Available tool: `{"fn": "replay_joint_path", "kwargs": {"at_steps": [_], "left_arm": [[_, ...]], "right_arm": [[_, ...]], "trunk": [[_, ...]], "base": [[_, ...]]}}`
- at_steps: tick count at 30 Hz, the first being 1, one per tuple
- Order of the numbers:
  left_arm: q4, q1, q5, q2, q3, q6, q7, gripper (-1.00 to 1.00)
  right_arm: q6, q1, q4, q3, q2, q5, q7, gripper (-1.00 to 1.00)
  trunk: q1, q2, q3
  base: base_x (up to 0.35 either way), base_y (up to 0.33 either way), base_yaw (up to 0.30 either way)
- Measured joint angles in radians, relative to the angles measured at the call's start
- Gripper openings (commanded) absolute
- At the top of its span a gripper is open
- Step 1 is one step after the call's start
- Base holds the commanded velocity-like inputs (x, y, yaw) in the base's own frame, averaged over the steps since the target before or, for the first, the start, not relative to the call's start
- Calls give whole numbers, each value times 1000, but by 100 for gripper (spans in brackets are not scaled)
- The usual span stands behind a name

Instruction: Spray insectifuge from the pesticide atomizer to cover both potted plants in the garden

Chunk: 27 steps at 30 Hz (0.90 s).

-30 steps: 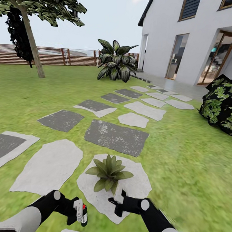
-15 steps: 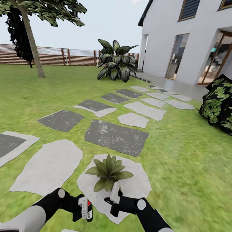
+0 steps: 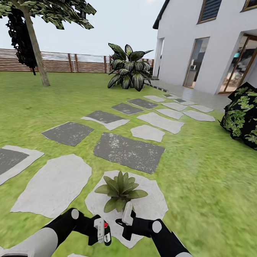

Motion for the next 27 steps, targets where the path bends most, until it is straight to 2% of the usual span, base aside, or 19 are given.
{"fn": "replay_joint_path", "kwargs": {"at_steps": [27], "left_arm": [[-9,-1,8,-28,2,-1,3,-100]], "right_arm": [[0,0,0,0,0,0,0,-100]], "trunk": [[0,0,0]], "base": [[0,0,0]]}}
